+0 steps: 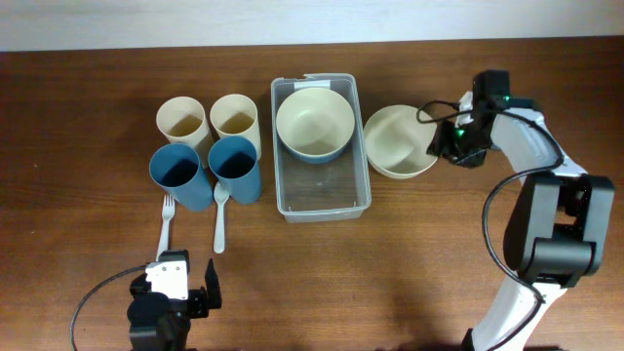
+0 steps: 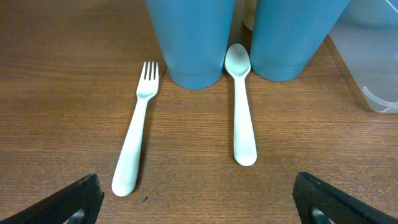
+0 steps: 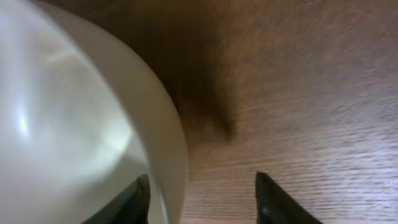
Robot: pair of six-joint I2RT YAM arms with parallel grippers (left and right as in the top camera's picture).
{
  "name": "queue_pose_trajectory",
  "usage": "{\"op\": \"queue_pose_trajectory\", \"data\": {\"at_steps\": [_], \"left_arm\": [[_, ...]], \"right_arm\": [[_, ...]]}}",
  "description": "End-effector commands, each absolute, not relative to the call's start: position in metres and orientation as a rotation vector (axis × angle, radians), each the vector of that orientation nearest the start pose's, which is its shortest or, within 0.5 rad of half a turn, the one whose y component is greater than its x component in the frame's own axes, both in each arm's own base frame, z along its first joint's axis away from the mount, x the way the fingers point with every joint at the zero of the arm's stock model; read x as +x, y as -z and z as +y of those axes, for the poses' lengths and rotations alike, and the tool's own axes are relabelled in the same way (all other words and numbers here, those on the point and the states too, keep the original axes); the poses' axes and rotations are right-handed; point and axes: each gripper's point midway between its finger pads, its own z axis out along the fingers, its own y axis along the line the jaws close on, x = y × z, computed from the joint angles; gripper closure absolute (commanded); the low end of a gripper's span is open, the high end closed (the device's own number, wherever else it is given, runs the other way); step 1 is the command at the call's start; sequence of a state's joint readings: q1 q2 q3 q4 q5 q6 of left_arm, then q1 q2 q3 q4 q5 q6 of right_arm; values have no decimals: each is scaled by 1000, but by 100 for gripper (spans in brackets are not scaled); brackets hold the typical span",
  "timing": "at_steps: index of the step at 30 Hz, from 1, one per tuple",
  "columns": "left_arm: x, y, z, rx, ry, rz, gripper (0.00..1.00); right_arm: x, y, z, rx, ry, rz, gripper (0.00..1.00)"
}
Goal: Pack container
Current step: 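Grasp the second cream bowl and lower it into the container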
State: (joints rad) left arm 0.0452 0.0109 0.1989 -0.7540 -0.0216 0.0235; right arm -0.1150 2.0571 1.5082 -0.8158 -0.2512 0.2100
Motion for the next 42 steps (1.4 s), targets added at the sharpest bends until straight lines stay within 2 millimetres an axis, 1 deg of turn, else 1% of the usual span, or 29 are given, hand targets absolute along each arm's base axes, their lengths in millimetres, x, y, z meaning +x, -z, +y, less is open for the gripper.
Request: {"op": "queue_pose_trajectory", "data": {"at_steps": [1,4,7,9,10,16,18,19,20,22,24,26,28,30,31,32,35,36,37,38,40,42], "left_arm": [[193,-88,10,-8,-59,2136,1],[193,-88,10,-8,-59,2136,1],[193,-88,10,-8,-59,2136,0],[193,-88,10,-8,-59,2136,1],[193,-88,10,-8,-59,2136,0],[193,-88,10,-8,-59,2136,0],[193,-88,10,-9,-58,2136,0],[193,-88,10,-8,-59,2136,0],[193,-88,10,-8,-59,2136,0],[193,-88,10,-8,-59,2136,0],[193,-88,10,-8,-59,2136,1],[193,-88,10,-8,-59,2136,1],[193,-88,10,-8,-59,2136,0],[193,-88,10,-8,-59,2136,0],[193,-88,10,-8,-59,2136,1],[193,-88,10,-8,-59,2136,0],[193,-88,10,-8,-59,2136,0],[193,-88,10,-8,-59,2136,0],[193,-88,10,-8,-59,2136,0],[193,-88,10,-8,-59,2136,0],[193,-88,10,-8,-59,2136,0],[193,-88,10,-8,-59,2136,0]], "right_arm": [[426,-17,3,396,-422,2915,73],[426,-15,3,394,-422,2911,75],[426,-15,3,394,-422,2911,83],[426,-15,3,394,-422,2912,93],[426,-15,3,394,-423,2913,96],[423,-15,3,412,-423,2923,96],[424,-20,1,417,-411,2920,96],[423,-23,-3,449,-381,2918,96],[423,-27,-8,487,-337,2916,96],[424,-42,-17,527,-267,2893,96],[428,-63,-18,517,-261,2860,96],[431,-88,-17,503,-264,2822,96],[433,-118,-14,500,-273,2776,96],[433,-148,-4,458,-306,2735,96],[432,-158,1,440,-318,2723,96],[430,-174,10,411,-342,2709,96],[424,-207,37,322,-406,2682,96],[422,-219,50,280,-424,2675,96],[421,-227,61,242,-438,2666,96],[420,-237,78,184,-459,2655,96],[419,-246,103,99,-480,2636,96],[421,-252,132,3,-496,2601,96]]}}
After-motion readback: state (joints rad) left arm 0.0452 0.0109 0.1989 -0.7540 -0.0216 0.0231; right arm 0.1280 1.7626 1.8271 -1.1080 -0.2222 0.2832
